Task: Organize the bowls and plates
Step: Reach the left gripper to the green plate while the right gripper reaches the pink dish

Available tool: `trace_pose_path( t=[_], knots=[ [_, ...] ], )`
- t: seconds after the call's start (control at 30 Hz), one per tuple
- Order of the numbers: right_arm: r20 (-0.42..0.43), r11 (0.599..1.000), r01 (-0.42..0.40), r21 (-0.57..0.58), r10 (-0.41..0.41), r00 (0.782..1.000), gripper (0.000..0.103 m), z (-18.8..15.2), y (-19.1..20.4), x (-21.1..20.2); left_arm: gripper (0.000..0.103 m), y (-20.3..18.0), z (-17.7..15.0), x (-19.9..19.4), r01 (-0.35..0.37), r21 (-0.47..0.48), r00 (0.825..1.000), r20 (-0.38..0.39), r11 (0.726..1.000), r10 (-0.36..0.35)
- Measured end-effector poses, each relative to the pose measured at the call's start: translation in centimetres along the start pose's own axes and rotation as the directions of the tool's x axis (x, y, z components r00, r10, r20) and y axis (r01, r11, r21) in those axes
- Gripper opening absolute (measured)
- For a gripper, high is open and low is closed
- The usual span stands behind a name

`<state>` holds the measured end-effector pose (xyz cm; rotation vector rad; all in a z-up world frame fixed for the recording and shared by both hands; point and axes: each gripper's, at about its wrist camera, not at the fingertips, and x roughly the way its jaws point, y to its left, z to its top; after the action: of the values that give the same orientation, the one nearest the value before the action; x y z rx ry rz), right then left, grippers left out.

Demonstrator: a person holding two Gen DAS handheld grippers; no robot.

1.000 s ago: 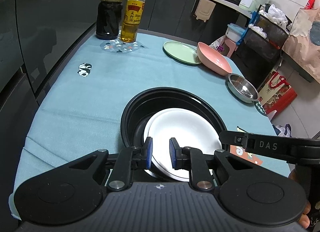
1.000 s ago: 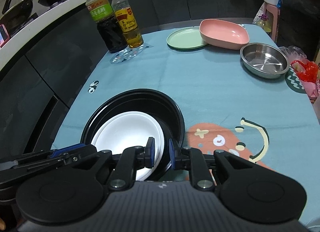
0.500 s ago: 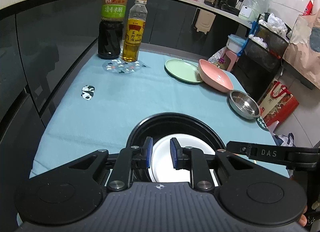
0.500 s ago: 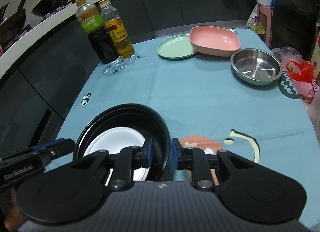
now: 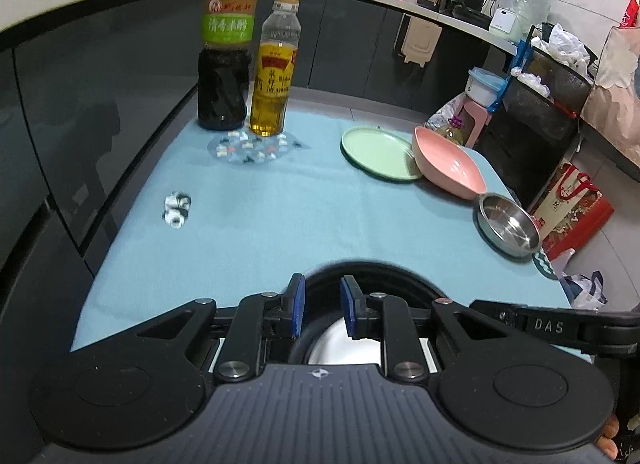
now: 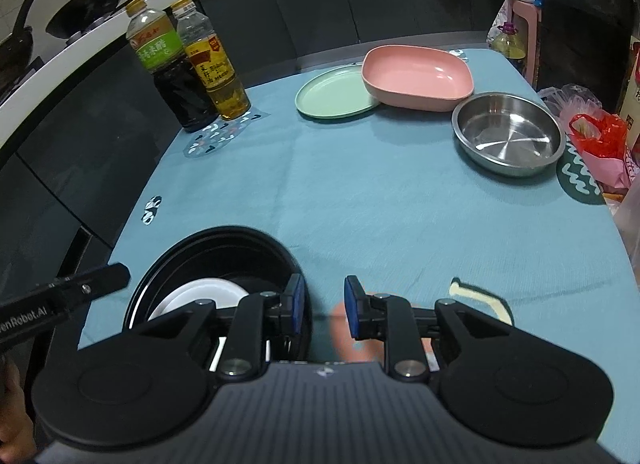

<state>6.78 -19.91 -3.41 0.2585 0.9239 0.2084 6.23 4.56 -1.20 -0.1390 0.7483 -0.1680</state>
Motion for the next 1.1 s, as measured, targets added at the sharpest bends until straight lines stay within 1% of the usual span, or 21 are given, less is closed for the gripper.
trace_pose_path(
  t=[0.13, 0.23, 0.47, 0.57, 0.7, 0.9, 1.0, 1.1],
  knots=[
    [-0.007, 1.000, 0.011, 0.001, -0.011, 1.000, 0.015, 1.2, -0.4, 1.0, 0.020, -0.2, 1.8, 1.2, -0.004, 0.024, 1.000, 0.015, 1.000, 0.004],
    [-0.009, 1.000, 0.020, 0.000, -0.020, 1.000, 0.015, 2.3, -0.6, 1.9, 0.021, -0.3, 3.3, 2.8, 0.000, 0.042, 1.000, 0.013, 0.999, -0.001],
    [-0.016, 0.999, 0.041, 0.024, -0.040, 0.999, 0.015, 5.6, -1.8, 4.0, 0.021, 0.1, 7.2, 7.8, 0.062, 0.064, 0.998, -0.004, 0.996, -0.062],
    [-0.003, 0.997, 0.059, 0.045, -0.059, 0.998, 0.015, 7.3, -2.2, 4.7, 0.021, 0.0, 9.1, 10.5, 0.096, 0.068, 0.995, -0.018, 0.993, -0.095],
    [0.000, 0.995, 0.073, 0.067, -0.074, 0.997, 0.015, 9.1, -2.7, 5.9, 0.022, -0.4, 11.5, 14.6, 0.143, 0.056, 0.989, -0.041, 0.988, -0.140],
    [-0.035, 0.992, 0.071, 0.102, -0.068, 0.997, 0.015, 11.1, -3.1, 8.7, 0.022, -1.3, 13.5, 20.8, 0.145, 0.054, 0.988, -0.067, 0.988, -0.142],
    [-0.054, 0.987, 0.068, 0.142, -0.061, 0.997, 0.015, 11.9, -3.5, 10.5, 0.022, -1.2, 14.3, 23.7, 0.155, 0.012, 0.985, -0.073, 0.988, -0.154],
    [-0.051, 0.972, 0.084, 0.220, -0.075, 0.996, 0.015, 12.7, -4.0, 12.4, 0.022, -0.8, 15.0, 26.0, 0.157, -0.028, 0.985, -0.065, 0.987, -0.158]
  ],
)
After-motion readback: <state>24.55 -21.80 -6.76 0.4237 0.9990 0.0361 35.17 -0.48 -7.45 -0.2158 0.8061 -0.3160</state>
